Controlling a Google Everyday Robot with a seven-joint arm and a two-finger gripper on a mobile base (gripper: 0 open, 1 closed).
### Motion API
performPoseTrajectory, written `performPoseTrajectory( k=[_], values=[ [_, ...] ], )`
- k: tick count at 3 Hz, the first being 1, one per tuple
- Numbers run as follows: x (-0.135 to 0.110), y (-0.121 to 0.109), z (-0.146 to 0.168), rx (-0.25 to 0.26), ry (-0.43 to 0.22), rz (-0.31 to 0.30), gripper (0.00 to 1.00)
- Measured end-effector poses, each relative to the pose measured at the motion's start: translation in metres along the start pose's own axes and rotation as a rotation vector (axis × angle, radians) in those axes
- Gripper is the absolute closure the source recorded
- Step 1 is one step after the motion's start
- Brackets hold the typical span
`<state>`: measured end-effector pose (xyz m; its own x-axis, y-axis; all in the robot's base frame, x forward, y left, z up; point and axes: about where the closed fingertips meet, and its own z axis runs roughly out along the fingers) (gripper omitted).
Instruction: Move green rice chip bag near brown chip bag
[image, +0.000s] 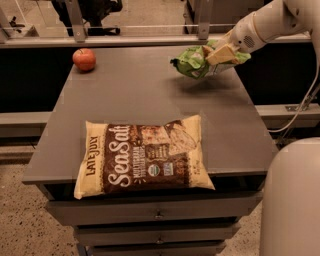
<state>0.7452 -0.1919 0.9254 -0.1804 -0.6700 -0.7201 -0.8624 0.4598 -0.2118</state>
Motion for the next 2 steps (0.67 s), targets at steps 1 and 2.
performPoseTrajectory(
  k=[1, 2],
  values=[
    [-0.014, 0.047, -0.026, -0.079, 0.004, -0.091, 1.0],
    [-0.014, 0.098, -0.032, -0.159, 0.006, -0.142, 1.0]
  ],
)
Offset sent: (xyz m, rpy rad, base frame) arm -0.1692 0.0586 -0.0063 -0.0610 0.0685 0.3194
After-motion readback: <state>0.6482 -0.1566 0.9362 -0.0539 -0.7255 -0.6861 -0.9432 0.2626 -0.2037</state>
